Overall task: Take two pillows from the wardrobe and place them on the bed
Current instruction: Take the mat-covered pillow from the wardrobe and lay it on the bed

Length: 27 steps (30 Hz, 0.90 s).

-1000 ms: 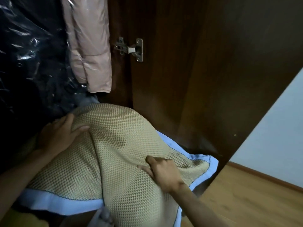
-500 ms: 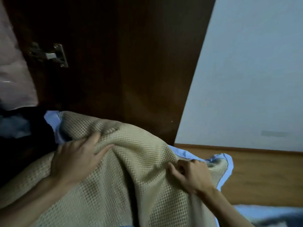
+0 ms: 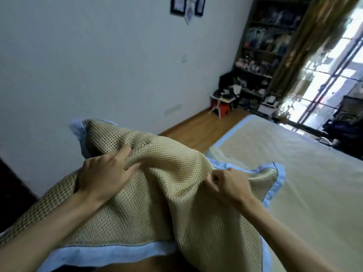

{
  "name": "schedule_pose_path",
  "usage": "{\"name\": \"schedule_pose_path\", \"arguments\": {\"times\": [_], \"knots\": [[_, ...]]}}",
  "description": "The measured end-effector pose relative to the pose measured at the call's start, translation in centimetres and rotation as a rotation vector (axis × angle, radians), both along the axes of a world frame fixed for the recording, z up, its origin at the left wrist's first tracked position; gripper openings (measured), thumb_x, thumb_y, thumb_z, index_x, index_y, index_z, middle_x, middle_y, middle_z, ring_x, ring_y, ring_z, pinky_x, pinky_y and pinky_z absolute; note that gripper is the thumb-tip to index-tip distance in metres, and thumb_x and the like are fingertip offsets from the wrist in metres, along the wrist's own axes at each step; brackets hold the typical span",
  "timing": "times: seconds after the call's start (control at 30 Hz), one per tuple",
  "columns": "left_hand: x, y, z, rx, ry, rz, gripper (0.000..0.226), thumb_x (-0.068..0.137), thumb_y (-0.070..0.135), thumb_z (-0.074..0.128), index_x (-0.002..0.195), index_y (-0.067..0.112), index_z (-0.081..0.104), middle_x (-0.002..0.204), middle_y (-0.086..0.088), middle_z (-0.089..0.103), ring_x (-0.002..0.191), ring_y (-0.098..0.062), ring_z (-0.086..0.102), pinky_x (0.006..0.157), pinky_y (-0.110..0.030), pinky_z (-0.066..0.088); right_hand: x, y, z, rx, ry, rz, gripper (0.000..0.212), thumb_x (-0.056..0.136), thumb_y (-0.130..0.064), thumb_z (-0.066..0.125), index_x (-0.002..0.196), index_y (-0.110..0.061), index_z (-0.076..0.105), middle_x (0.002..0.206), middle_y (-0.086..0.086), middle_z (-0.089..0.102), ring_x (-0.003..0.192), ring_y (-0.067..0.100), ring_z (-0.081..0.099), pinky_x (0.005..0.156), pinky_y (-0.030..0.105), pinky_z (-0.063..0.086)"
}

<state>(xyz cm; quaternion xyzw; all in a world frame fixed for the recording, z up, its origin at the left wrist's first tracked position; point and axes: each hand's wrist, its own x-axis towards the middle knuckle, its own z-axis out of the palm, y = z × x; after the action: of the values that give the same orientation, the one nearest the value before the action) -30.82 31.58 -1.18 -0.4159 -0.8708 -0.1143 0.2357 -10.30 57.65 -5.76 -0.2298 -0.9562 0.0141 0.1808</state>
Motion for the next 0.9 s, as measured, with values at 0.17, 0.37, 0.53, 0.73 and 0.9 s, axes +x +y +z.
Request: {"name": "schedule_pose_path", "arguments": {"times": [0.17, 0.37, 0.53, 0.73, 0.9], "knots": [[4.9, 14.4, -1.0, -0.024, -0.016, -0.246, 0.04, 0.079, 0.052, 0.07, 0.099, 0.021, 0.056, 0.061, 0.002, 0.066, 0.048, -0.027, 0.064, 0.044, -0.035, 0.048, 9.1, 8.6, -2.0, -0.021, -0.053, -0.193, 0.049, 0.091, -0.044, 0.058, 0.053, -0.016, 0.042, 0.049, 0.009, 0.056, 0.053, 0.033, 0.058, 0.049, 0.033, 0.038], [11.9, 28.8, -2.5, -0.072, -0.012, -0.478, 0.04, 0.082, 0.061, 0.063, 0.086, 0.024, 0.046, 0.06, 0.003, 0.064, 0.047, -0.027, 0.062, 0.043, -0.029, 0.037, 19.8, 16.8, -3.7, -0.068, -0.078, -0.427, 0.048, 0.092, -0.046, 0.055, 0.058, -0.012, 0.059, 0.056, 0.009, 0.063, 0.065, 0.031, 0.062, 0.056, 0.037, 0.047], [19.0, 39.5, -2.6, -0.108, -0.057, -0.683, 0.038, 0.087, 0.062, 0.053, 0.089, 0.025, 0.045, 0.07, 0.001, 0.069, 0.059, -0.03, 0.067, 0.048, -0.035, 0.042, 29.4, 21.2, -3.7, -0.065, -0.049, -0.628, 0.045, 0.088, -0.041, 0.061, 0.054, -0.011, 0.059, 0.049, 0.006, 0.06, 0.056, 0.029, 0.059, 0.051, 0.035, 0.044], [28.5, 52.0, -2.9, -0.12, -0.107, -0.971, 0.046, 0.08, 0.068, 0.036, 0.091, 0.024, 0.047, 0.077, -0.001, 0.071, 0.069, -0.032, 0.07, 0.052, -0.038, 0.043, 40.3, 24.8, -3.5, -0.026, -0.08, -0.896, 0.043, 0.084, -0.041, 0.063, 0.052, -0.012, 0.057, 0.047, 0.006, 0.058, 0.05, 0.029, 0.057, 0.047, 0.032, 0.038], [35.9, 63.5, -4.7, -0.121, -0.158, -1.182, 0.048, 0.086, 0.075, 0.038, 0.09, 0.027, 0.044, 0.082, -0.001, 0.072, 0.074, -0.032, 0.069, 0.056, -0.039, 0.046, 47.0, 28.9, -3.8, 0.005, -0.091, -1.112, 0.044, 0.089, -0.045, 0.054, 0.058, -0.014, 0.056, 0.056, 0.007, 0.064, 0.057, 0.031, 0.06, 0.053, 0.033, 0.028]]}}
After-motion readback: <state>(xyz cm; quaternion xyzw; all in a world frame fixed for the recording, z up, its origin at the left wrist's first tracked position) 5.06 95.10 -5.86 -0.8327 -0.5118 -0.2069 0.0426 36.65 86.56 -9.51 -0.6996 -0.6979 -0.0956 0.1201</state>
